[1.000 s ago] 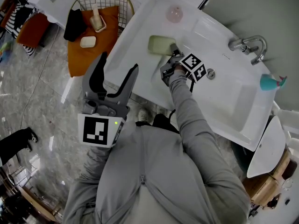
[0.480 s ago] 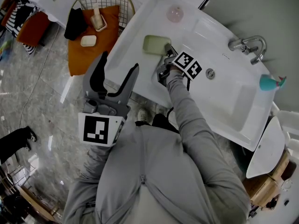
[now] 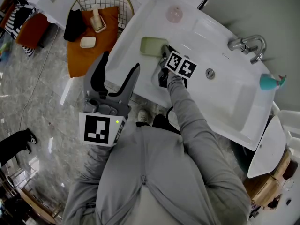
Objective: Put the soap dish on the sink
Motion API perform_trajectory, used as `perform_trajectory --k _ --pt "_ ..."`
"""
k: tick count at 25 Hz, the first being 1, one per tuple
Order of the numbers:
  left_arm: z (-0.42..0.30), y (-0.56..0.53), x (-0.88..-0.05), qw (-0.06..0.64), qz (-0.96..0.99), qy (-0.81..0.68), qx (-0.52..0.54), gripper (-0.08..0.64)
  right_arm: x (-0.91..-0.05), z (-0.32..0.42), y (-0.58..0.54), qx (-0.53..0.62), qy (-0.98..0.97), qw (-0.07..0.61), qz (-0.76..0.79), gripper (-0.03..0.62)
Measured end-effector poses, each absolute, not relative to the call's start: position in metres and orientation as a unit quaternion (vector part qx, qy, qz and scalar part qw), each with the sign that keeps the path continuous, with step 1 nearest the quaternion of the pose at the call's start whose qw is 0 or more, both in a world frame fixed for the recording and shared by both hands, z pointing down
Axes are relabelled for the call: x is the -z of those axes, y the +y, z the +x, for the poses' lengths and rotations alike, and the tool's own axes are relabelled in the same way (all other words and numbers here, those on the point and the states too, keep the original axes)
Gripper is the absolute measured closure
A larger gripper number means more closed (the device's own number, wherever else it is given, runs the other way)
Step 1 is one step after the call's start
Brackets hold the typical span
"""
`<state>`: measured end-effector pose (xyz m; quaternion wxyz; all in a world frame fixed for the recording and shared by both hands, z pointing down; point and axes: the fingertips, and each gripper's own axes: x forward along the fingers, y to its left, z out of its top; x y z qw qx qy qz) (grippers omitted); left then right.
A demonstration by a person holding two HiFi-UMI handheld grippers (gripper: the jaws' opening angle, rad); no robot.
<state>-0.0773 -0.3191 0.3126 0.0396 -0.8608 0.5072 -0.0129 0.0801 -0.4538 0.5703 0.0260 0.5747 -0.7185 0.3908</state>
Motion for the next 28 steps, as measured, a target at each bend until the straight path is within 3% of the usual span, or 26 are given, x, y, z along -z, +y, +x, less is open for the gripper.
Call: perform_trajectory --k 5,17,28 --pt "-0.076 -0.32 -0.312 0.04 -0.862 0.505 0.013 0.215 -0.57 0.079 -0.453 -0.369 -0.729 0.053 0.575 0.518" --pt "-0.076 -0.322 -0.309 0.043 -0.863 0.503 0.01 0.215 -0.557 0.084 -0.451 -0.349 -0.734 0.046 0.581 0.479" --pt "-0.069 -0.331 -0.305 0.047 -0.866 0.499 -0.001 0.215 -0.471 0.102 -0.44 -0.247 -0.767 0.009 0.592 0.479"
